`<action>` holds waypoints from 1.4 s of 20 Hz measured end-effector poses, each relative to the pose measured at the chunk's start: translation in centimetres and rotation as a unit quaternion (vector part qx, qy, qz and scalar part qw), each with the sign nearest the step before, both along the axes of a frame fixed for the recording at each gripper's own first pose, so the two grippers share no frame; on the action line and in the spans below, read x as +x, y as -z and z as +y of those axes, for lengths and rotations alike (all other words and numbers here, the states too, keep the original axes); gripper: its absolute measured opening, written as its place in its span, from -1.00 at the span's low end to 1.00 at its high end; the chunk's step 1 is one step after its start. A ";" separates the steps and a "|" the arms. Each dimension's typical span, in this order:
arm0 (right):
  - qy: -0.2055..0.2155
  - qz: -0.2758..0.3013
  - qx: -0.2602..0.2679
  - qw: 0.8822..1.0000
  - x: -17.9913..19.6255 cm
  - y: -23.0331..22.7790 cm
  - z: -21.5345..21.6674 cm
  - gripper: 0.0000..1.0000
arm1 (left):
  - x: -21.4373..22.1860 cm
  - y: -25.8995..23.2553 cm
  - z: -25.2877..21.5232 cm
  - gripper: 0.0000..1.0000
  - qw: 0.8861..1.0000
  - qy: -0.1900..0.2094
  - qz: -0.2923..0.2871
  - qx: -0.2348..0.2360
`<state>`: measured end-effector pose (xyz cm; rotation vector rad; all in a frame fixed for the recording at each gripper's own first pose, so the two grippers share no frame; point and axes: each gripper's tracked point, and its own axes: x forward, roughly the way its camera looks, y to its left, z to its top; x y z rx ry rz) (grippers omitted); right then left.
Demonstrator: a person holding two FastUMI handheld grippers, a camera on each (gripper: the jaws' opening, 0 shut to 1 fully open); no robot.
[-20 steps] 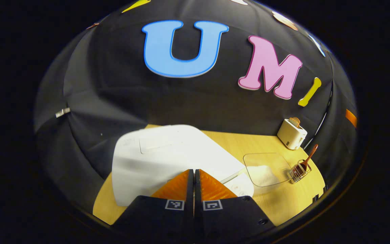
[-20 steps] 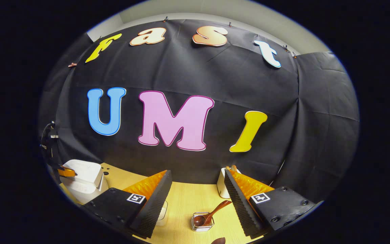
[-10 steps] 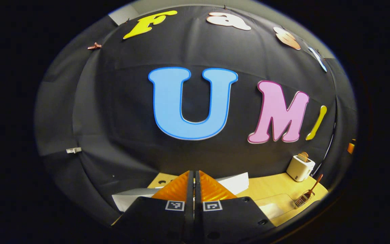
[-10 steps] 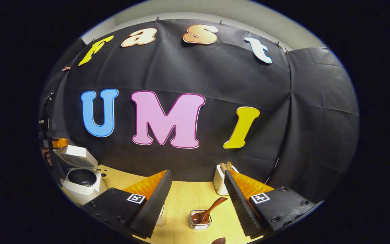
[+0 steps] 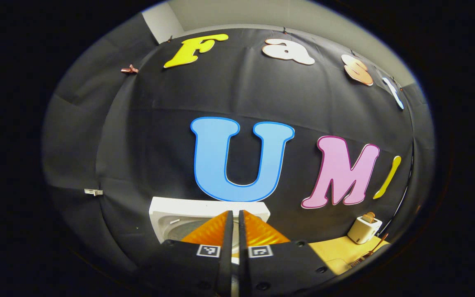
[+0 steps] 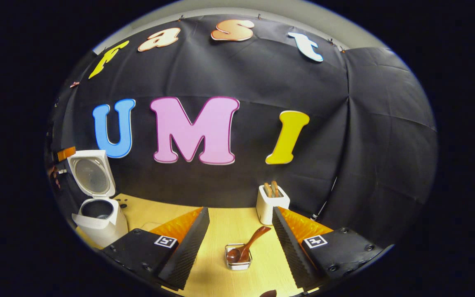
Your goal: Close the left gripper, press the button to open the rice cooker; take a wooden spoon from the chopstick holder with the right hand, scoop a spoonful of rice and pour it into the rice cooker, then put the wooden spoon back into the chopstick holder.
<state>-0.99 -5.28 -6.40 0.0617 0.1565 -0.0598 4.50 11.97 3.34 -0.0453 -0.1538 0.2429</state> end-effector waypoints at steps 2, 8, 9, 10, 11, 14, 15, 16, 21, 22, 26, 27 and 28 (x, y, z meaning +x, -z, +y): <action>-0.016 0.019 0.016 1.000 0.6 2.1 -0.2 0.89 | -0.1 0.6 -0.9 -0.40 1.000 0.001 0.012 0.003; -0.040 0.097 0.061 0.993 5.2 11.2 -2.6 0.86 | -1.5 2.7 -5.1 0.77 0.998 -0.020 0.062 0.004; -0.042 0.108 0.066 0.991 5.9 12.5 -2.7 0.84 | -1.9 3.1 -6.1 0.77 0.997 -0.019 0.071 -0.002; -0.048 0.118 0.076 0.989 6.4 14.1 -2.7 0.83 | -2.1 3.7 -6.7 0.77 0.996 -0.021 0.082 -0.005; -0.054 0.127 0.083 0.987 6.8 15.3 -2.7 0.83 | -2.4 4.2 -7.3 0.77 0.995 -0.023 0.094 -0.009; -0.072 0.148 0.099 0.981 8.7 18.8 -2.4 0.81 | -2.9 5.7 -8.8 0.77 0.992 -0.033 0.118 -0.030; -0.077 0.153 0.105 0.980 9.4 19.7 -2.3 0.81 | -3.0 5.9 -9.2 0.77 0.991 -0.039 0.122 -0.038; -0.081 0.157 0.108 0.978 10.1 20.7 -2.3 0.79 | -3.1 6.3 -9.5 0.77 0.990 -0.044 0.126 -0.043; -0.094 0.176 0.135 0.971 13.5 24.3 -2.3 0.60 | -3.4 8.3 -10.3 0.77 0.984 -0.069 0.156 -0.048; -0.097 0.181 0.143 0.968 14.0 24.9 -2.0 0.59 | -3.7 8.6 -10.4 0.77 0.983 -0.074 0.160 -0.047; -0.111 0.198 0.167 0.959 15.0 25.9 -0.6 0.25 | -4.2 8.8 -10.9 0.77 0.982 -0.083 0.169 -0.032; -0.112 0.200 0.172 0.958 15.2 25.8 -0.5 -0.19 | -4.4 8.8 -10.9 0.77 0.981 -0.085 0.171 -0.030; -0.108 0.201 0.174 0.958 15.4 25.8 -0.5 -0.12 | -4.5 8.8 -11.0 0.77 0.981 -0.086 0.171 -0.029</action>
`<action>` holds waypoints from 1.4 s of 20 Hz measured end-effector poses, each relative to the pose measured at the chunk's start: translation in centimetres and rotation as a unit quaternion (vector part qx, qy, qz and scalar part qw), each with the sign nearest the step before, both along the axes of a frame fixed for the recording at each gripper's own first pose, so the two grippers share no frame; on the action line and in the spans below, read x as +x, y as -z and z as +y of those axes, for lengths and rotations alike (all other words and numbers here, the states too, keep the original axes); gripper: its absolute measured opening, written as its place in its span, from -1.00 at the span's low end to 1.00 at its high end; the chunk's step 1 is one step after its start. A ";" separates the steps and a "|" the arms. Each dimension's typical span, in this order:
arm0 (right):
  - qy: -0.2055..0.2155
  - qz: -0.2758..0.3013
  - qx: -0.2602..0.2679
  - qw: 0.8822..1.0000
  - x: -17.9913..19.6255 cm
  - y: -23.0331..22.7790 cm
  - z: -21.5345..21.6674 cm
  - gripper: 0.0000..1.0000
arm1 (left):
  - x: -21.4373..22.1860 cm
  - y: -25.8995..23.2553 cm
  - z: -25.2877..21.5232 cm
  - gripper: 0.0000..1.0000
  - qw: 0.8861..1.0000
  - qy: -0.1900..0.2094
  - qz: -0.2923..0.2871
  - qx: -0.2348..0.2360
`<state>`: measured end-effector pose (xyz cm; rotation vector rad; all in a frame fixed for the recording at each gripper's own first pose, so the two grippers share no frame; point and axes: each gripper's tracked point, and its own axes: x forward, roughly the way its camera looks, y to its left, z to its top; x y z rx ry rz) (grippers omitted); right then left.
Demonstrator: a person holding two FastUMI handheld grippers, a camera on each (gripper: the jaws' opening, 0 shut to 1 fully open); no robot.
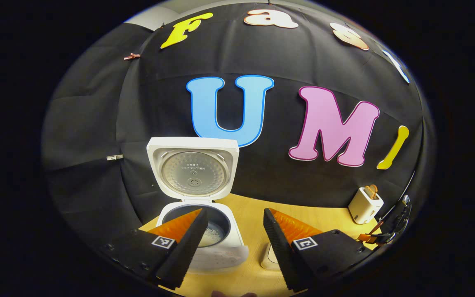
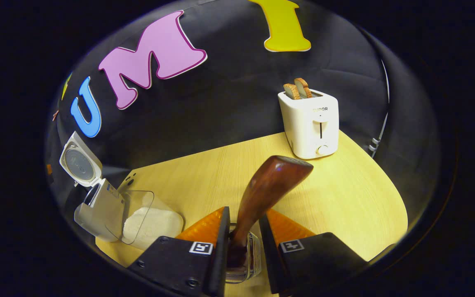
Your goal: Close the left gripper, press the button to open the rice cooker; take a wooden spoon from the chopstick holder with the right hand, scoop a spoonful of rice and pour it into the rice cooker, then put the wooden spoon back into the chopstick holder.
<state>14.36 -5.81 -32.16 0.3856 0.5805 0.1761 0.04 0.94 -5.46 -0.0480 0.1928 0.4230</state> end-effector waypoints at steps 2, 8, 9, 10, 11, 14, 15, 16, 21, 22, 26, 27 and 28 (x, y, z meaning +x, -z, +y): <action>0.007 0.010 0.009 1.000 0.1 -0.2 0.0 -0.37 | -0.1 -0.3 0.0 0.77 1.000 0.002 -0.004 0.000; 0.003 0.007 0.029 1.000 -1.1 -3.3 0.5 -0.89 | -0.5 -1.1 0.3 0.77 1.000 0.018 -0.012 0.003; 0.005 0.000 0.030 1.000 -1.2 -4.4 0.4 -0.67 | -0.5 -1.2 0.2 0.77 1.000 0.024 -0.014 0.004; 0.008 -0.007 0.031 0.999 -1.4 -5.4 0.3 -0.67 | -0.5 -1.3 0.3 0.78 0.999 0.030 -0.016 0.006; 0.014 -0.015 0.029 0.999 -1.4 -6.6 0.1 -0.67 | -0.4 -1.5 0.3 0.77 0.999 0.037 -0.017 0.007; 0.025 -0.045 0.018 0.998 -1.4 -10.7 -0.2 -0.67 | -0.2 -2.2 0.6 0.77 0.998 0.057 -0.029 0.014; 0.026 -0.056 0.012 0.998 -1.4 -12.1 0.0 -0.67 | -0.2 -2.6 0.8 0.77 0.997 0.065 -0.034 0.016; 0.026 -0.066 0.007 0.997 -1.4 -13.4 0.4 -0.67 | -0.1 -2.8 1.0 0.77 0.996 0.073 -0.038 0.017; -0.007 -0.106 0.000 0.994 -1.3 -19.1 6.7 -0.67 | 0.0 -3.2 3.3 0.77 0.994 0.093 -0.050 0.019; -0.020 -0.112 -0.008 0.994 -1.1 -19.5 8.6 -0.67 | 0.1 -3.1 3.9 0.77 0.994 0.099 -0.052 0.018; -0.066 -0.121 -0.036 0.990 -1.0 -19.1 16.2 -0.67 | 0.0 -2.7 6.2 0.77 0.992 0.112 -0.053 0.021; -0.073 -0.120 -0.050 0.989 -0.8 -18.4 17.7 -0.67 | -0.1 -2.6 6.8 0.77 0.992 0.115 -0.054 0.021; -0.080 -0.118 -0.065 0.988 -0.7 -17.5 18.9 -0.67 | -0.1 -2.5 7.4 0.77 0.991 0.119 -0.055 0.019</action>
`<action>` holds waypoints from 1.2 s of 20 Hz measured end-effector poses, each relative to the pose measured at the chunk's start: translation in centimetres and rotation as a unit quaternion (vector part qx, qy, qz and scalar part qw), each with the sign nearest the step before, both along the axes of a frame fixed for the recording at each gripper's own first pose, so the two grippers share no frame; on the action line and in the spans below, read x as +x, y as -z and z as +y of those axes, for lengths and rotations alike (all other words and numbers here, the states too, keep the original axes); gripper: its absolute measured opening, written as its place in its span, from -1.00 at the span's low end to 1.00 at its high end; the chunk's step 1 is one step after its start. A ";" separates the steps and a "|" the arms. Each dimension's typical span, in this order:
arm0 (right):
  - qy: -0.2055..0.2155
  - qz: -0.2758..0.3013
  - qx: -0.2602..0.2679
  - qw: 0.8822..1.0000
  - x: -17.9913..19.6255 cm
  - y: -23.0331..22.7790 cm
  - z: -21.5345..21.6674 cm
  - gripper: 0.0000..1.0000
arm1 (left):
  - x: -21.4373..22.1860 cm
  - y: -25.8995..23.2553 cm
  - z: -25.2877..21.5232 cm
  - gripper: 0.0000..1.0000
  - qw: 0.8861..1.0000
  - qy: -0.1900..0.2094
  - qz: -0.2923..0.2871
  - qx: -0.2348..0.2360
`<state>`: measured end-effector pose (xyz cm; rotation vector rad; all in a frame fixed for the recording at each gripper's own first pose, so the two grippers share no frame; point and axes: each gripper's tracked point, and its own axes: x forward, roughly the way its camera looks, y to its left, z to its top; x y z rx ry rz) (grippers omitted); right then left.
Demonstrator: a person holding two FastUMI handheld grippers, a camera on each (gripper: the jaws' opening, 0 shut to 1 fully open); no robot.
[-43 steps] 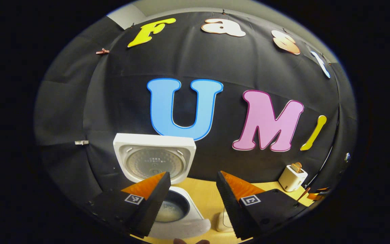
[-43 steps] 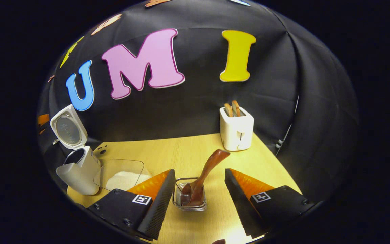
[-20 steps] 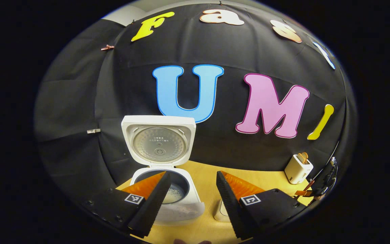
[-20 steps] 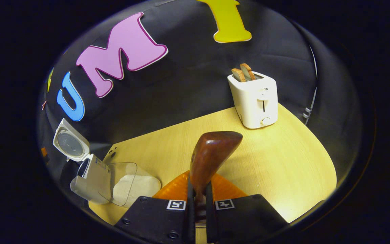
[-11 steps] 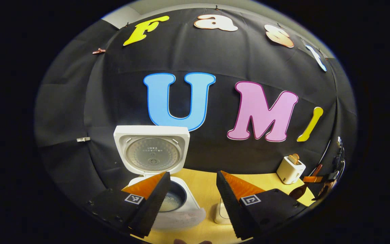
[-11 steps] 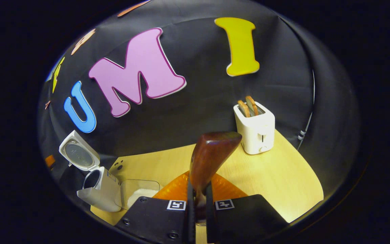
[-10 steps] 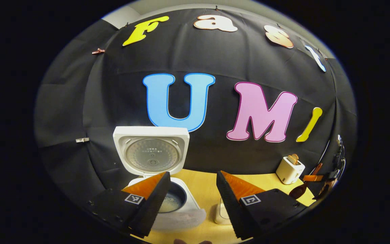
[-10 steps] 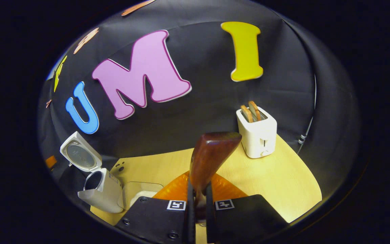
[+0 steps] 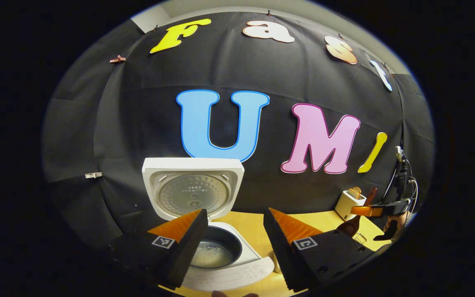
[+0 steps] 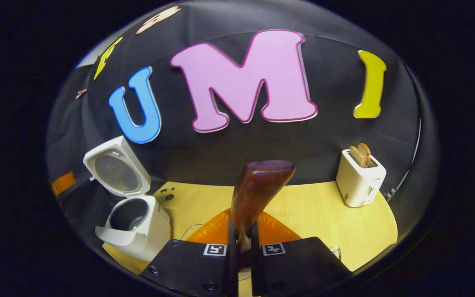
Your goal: Close the left gripper, press the button to open the rice cooker; take a wooden spoon from the chopstick holder with the right hand, scoop a spoonful of rice and pour it into the rice cooker, then put the wooden spoon back into the chopstick holder.
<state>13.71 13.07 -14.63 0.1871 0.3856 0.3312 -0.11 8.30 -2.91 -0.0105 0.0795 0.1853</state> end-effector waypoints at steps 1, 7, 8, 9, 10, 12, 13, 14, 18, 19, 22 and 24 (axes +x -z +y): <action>-0.005 0.006 -0.017 1.000 0.1 1.1 1.2 -0.67 | 0.0 0.2 0.6 0.77 1.000 0.004 0.000 -0.003; -0.007 0.047 -0.055 0.997 0.3 7.2 6.8 -0.67 | 0.1 1.8 2.8 0.77 1.000 0.026 0.003 -0.016; -0.003 0.055 -0.053 0.997 0.6 8.1 7.6 -0.67 | 0.1 2.1 2.9 0.77 0.999 0.029 0.006 -0.019; 0.006 0.064 -0.057 0.996 0.8 9.1 8.0 -0.67 | 0.1 2.4 3.1 0.77 0.999 0.031 0.007 -0.022; 0.015 0.073 -0.069 0.995 0.9 10.2 8.0 -0.67 | -0.1 2.4 3.2 0.77 0.999 0.031 0.007 -0.024; 0.027 0.083 -0.107 0.990 0.9 12.5 7.6 -0.67 | -0.4 2.5 3.5 0.77 0.999 0.030 0.005 -0.028; 0.019 0.093 -0.116 0.989 0.6 13.6 7.9 -0.67 | -0.5 2.6 3.6 0.77 0.999 0.027 0.005 -0.028; 0.002 0.107 -0.109 0.988 -0.1 14.5 9.0 -0.67 | -0.6 2.8 3.7 0.77 0.999 0.026 0.006 -0.028; -0.021 0.157 -0.006 0.987 -0.8 14.9 12.4 -0.66 | -0.9 3.4 3.7 0.77 0.999 0.022 0.009 -0.029; -0.013 0.168 0.017 0.985 -0.6 14.9 12.4 -0.65 | -0.9 3.6 3.7 0.77 0.999 0.020 0.011 -0.028; 0.013 0.201 0.095 0.975 -0.3 15.1 11.6 -0.65 | -0.9 3.6 3.5 0.77 0.999 0.014 0.010 -0.029; 0.042 0.227 0.152 0.961 -0.1 15.7 10.3 -0.66 | -0.8 3.6 3.4 0.77 0.999 0.009 0.011 -0.029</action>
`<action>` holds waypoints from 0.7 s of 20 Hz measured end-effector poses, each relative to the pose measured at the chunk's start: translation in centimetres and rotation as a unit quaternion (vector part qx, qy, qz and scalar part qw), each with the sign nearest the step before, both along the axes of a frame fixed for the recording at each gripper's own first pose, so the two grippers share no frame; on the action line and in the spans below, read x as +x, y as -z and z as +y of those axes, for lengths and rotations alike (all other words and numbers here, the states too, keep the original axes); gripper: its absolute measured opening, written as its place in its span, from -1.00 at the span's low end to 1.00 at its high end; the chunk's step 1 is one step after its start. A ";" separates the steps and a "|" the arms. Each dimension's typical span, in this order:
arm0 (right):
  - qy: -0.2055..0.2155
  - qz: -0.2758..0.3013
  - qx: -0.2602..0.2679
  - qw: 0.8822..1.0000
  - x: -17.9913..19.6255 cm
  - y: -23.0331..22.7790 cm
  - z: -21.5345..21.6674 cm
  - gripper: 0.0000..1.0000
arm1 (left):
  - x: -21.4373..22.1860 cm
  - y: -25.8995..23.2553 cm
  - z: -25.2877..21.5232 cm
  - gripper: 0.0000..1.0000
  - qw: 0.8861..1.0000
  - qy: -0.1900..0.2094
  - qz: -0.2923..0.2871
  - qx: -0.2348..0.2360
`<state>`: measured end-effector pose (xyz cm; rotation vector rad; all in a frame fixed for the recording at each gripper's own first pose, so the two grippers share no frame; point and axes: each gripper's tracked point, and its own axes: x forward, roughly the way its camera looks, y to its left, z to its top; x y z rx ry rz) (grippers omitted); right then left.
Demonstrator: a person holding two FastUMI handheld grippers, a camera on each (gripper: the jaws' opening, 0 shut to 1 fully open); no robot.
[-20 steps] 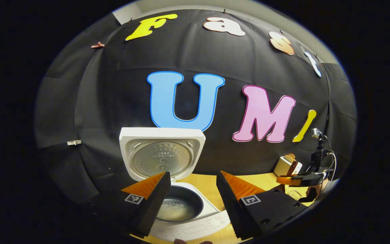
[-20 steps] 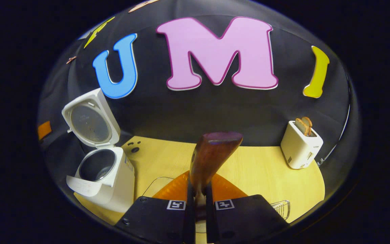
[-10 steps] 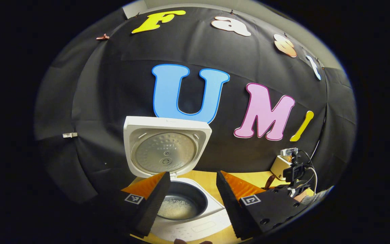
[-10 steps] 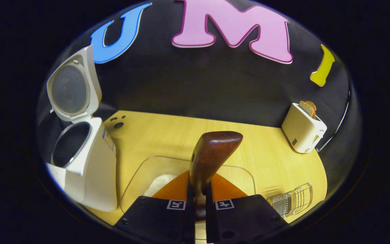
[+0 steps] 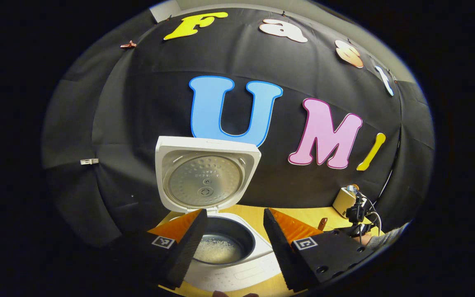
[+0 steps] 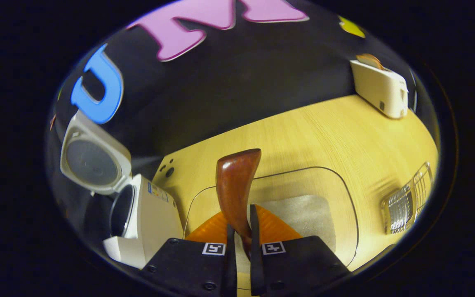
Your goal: Close the left gripper, press the button to open the rice cooker; take a wooden spoon from the chopstick holder with the right hand, scoop a spoonful of rice and pour it into the rice cooker, then put the wooden spoon back into the chopstick holder.
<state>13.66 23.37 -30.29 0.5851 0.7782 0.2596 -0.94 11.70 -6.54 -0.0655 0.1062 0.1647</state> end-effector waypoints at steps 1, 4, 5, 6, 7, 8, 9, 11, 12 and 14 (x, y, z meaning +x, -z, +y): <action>0.018 0.014 0.025 0.999 0.1 0.3 -0.7 -0.65 | 0.1 0.1 -0.1 0.77 1.000 -0.002 0.000 0.002; 0.058 0.043 0.081 0.994 -0.3 1.0 -2.7 -0.65 | 0.3 -0.3 -0.5 0.77 1.000 -0.005 -0.003 0.009; 0.070 0.045 0.098 0.992 -0.3 0.9 -3.2 -0.66 | 0.4 -0.4 -0.7 0.77 1.000 -0.005 -0.003 0.010; 0.082 0.046 0.115 0.989 -0.4 0.7 -3.5 -0.66 | 0.4 -0.5 -0.9 0.77 1.000 -0.005 -0.003 0.010; 0.095 0.048 0.134 0.985 -0.2 0.5 -4.0 -0.66 | 0.4 -0.4 -0.9 0.77 1.000 -0.004 -0.003 0.009; 0.107 0.045 0.154 0.981 -0.3 0.0 -4.5 -0.66 | 0.4 -0.5 -1.0 0.77 1.000 -0.004 -0.003 0.009; 0.119 0.039 0.174 0.977 -0.2 -0.6 -5.1 -0.66 | 0.5 -0.4 -1.0 0.77 1.000 -0.002 -0.003 0.008; 0.143 0.024 0.198 0.969 0.2 -1.8 -6.5 -0.67 | 0.5 -0.5 -1.0 0.77 1.000 0.003 -0.003 0.009; 0.150 0.016 0.201 0.968 0.2 -2.2 -7.1 -0.67 | 0.5 -0.5 -0.9 0.77 1.000 0.006 -0.003 0.010; 0.165 0.007 0.202 0.966 0.3 -3.1 -8.5 -0.67 | 0.5 -0.5 -0.7 0.77 1.000 0.010 -0.004 0.009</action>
